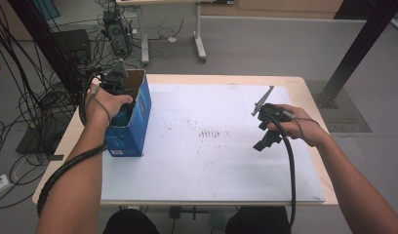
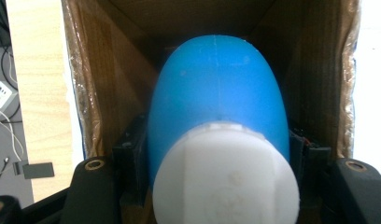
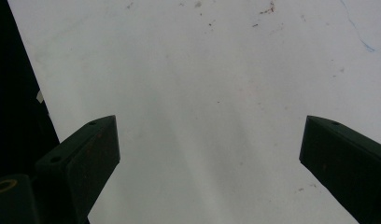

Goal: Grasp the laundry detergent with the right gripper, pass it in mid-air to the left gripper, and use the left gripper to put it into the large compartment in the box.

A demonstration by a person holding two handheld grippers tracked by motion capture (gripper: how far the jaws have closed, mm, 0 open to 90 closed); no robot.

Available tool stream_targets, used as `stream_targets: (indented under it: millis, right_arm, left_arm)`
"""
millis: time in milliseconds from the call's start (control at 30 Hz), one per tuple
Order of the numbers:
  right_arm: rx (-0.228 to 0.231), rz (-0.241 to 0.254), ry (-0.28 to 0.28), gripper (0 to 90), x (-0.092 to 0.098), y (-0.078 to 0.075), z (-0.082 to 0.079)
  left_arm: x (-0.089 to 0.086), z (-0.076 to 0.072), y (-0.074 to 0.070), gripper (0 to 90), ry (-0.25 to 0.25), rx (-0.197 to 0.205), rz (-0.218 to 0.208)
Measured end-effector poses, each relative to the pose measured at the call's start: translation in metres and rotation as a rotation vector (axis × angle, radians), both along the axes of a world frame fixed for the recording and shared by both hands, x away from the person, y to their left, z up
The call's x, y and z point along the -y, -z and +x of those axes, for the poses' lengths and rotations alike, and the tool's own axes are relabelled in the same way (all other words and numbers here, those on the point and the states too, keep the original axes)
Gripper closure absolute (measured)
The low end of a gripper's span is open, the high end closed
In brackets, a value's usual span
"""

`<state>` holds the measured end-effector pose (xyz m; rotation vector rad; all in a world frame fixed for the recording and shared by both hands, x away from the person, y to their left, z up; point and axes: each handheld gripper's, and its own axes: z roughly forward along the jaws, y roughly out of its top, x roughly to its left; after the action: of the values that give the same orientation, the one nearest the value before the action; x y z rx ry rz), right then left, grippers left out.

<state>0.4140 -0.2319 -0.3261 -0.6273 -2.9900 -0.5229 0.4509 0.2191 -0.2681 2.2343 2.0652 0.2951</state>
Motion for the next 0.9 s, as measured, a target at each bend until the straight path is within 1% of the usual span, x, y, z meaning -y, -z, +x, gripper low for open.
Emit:
stream_targets:
  millis: [200,533,900]
  right_arm:
    - [0.000,-0.004,-0.008,4.8,-0.0009,-0.0015,-0.0009]
    - [-0.004,-0.001,-0.007,4.9,-0.0009,-0.0018,-0.0015]
    - [-0.001,0.001,-0.010,4.9,-0.0003,-0.0033,-0.0020]
  left_arm:
    - [-0.0004,0.0001,0.0000,37.8,-0.006,0.000,-0.002]
    - [-0.0030,-0.0002,0.0002,37.8,-0.018,0.003,-0.013]
    - [-0.0025,-0.0007,0.0002,37.8,-0.019,0.003,-0.010]
